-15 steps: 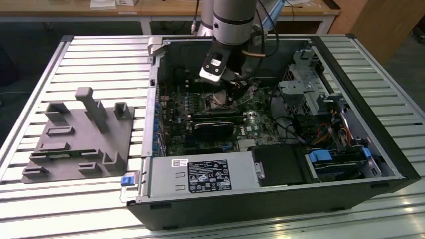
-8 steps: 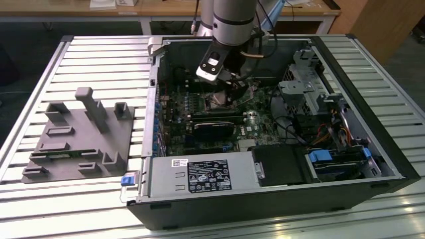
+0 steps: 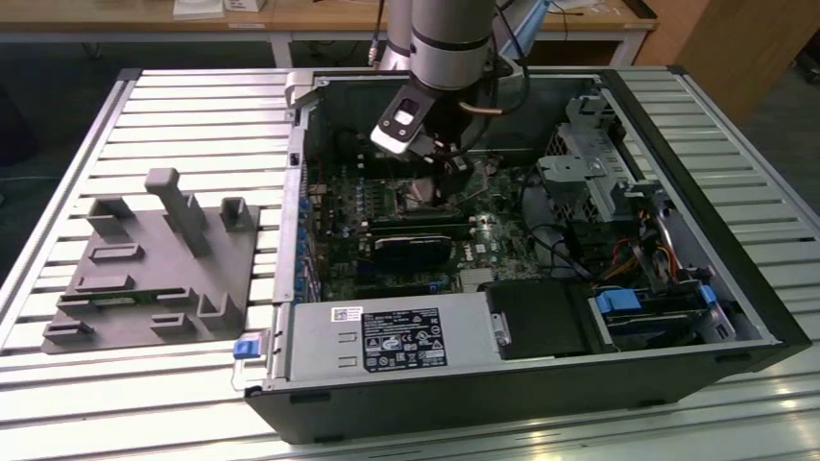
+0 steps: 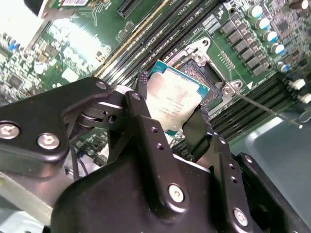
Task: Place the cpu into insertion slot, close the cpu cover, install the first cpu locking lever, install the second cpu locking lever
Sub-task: 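Place the cpu into insertion slot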
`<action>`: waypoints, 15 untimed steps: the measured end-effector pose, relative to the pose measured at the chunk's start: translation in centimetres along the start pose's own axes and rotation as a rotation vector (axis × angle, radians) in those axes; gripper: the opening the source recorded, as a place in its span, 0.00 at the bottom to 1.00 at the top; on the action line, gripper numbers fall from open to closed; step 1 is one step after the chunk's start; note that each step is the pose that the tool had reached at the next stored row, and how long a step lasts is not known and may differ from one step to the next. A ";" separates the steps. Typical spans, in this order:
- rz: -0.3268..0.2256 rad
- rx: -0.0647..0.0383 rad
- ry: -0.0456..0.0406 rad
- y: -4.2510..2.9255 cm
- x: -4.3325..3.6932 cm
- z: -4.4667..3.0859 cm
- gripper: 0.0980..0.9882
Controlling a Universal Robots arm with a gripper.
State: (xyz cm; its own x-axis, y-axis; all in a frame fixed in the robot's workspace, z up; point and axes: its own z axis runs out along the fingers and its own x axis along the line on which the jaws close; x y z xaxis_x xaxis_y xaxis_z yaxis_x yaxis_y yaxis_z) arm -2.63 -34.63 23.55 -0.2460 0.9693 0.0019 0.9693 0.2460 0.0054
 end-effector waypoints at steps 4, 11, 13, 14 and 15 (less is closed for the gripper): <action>0.070 0.000 -0.0006 0.00 0.00 0.07 0.50; 0.155 0.000 -0.0008 0.00 0.00 0.17 0.50; 0.176 0.000 -0.0010 0.01 0.00 0.20 0.50; 0.188 0.000 -0.0009 0.01 0.00 0.22 0.50; 0.199 0.000 -0.0009 0.01 0.00 0.26 0.50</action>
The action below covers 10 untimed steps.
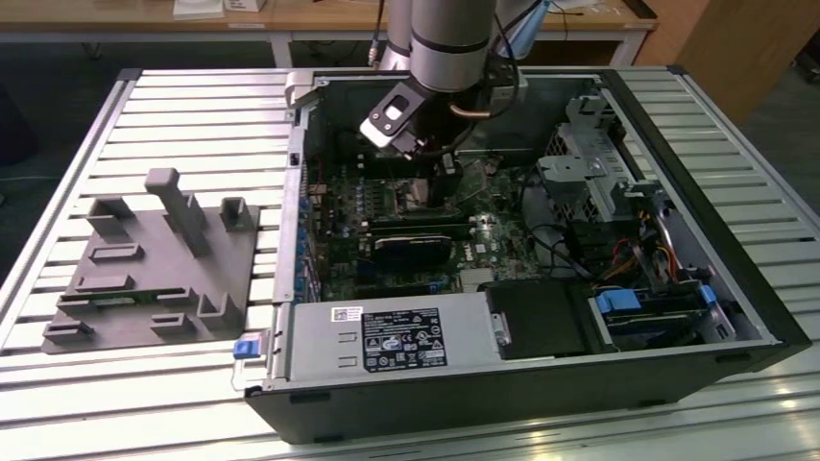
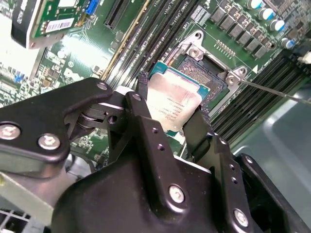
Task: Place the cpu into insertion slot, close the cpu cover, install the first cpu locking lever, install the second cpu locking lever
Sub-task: 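Place the cpu into insertion slot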
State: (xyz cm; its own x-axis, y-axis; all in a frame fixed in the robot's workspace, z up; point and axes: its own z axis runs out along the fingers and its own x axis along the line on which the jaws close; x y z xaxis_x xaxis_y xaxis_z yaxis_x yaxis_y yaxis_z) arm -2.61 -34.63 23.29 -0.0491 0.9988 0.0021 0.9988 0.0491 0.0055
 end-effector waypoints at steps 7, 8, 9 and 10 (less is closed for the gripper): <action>0.056 0.000 -0.0006 0.02 0.27 0.15 0.50; 0.057 0.000 -0.0005 0.03 0.37 0.17 0.50; 0.057 0.000 -0.0005 0.04 0.49 0.19 0.50; 0.057 0.000 -0.0006 0.04 0.61 0.20 0.50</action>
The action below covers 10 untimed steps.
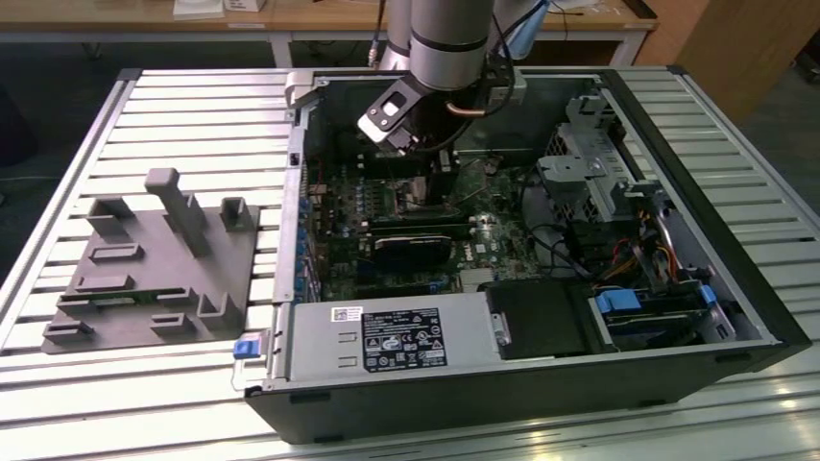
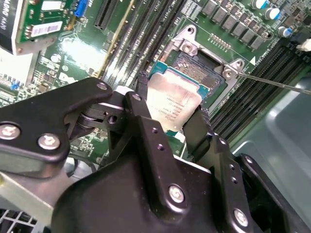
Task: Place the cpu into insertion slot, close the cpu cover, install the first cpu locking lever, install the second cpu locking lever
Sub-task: 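Place the cpu into insertion slot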
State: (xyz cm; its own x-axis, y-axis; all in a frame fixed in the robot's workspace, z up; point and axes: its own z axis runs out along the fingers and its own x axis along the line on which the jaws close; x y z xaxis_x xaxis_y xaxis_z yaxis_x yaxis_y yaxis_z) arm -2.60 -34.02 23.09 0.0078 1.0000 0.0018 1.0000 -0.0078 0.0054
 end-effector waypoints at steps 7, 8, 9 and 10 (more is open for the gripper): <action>0.007 0.000 0.0001 0.00 0.70 0.36 0.50; 0.017 0.000 0.0001 0.00 0.71 0.45 0.50; 0.029 0.000 0.0000 -0.01 0.71 0.53 0.50; 0.039 0.000 -0.0001 -0.01 0.72 0.62 0.50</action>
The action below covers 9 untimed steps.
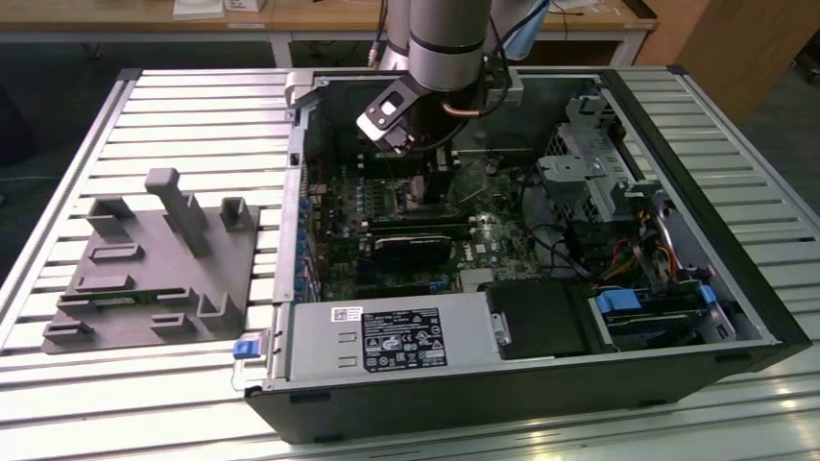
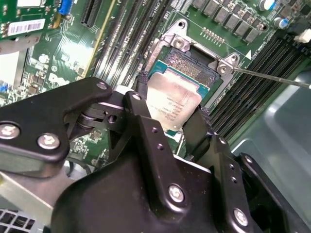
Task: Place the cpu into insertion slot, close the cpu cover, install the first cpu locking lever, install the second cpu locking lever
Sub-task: 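Place the cpu into insertion slot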
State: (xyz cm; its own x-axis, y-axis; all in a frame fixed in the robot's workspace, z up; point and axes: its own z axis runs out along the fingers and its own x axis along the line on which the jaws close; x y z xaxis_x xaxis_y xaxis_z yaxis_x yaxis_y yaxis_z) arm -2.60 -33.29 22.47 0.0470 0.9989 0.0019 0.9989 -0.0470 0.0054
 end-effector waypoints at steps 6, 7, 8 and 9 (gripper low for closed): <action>0.013 0.000 0.0000 -0.06 0.38 0.45 0.50; 0.013 0.000 0.0000 -0.08 0.41 0.56 0.50; 0.013 0.000 -0.0001 -0.12 0.43 0.69 0.50; 0.013 0.000 0.0000 -0.15 0.45 0.82 0.50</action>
State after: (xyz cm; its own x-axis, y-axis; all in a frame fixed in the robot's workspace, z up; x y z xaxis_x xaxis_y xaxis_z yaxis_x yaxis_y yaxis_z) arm -2.73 -32.84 21.66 0.0596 0.9982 0.0020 0.9982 -0.0596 0.0055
